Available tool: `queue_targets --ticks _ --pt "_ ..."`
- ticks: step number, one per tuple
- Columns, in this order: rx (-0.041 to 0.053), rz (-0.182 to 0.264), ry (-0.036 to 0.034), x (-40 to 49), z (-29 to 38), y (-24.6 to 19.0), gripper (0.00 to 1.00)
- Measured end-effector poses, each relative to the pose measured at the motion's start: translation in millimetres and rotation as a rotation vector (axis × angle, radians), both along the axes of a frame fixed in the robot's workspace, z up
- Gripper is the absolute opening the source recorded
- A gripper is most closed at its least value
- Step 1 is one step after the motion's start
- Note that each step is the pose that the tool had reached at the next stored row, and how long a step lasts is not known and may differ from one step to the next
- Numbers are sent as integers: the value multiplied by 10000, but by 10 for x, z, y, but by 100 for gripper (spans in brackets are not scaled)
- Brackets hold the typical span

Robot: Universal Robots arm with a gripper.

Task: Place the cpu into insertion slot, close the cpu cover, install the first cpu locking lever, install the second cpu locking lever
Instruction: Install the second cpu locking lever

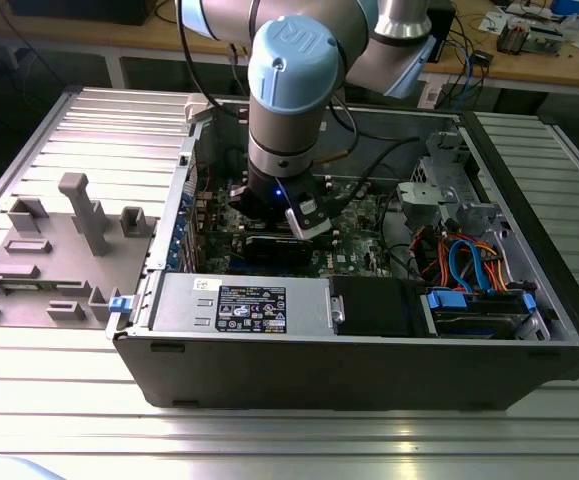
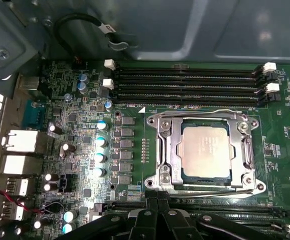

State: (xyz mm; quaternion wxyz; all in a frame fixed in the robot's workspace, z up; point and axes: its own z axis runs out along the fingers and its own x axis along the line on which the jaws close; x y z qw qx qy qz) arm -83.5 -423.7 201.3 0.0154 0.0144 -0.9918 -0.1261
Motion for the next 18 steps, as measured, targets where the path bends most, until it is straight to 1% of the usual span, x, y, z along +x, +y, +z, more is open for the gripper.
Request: queue_targets --ticks 7,18 --pt "5 1 12 -17 -13 13 11" --pt "23 -1 52 -49 -15 55 11"
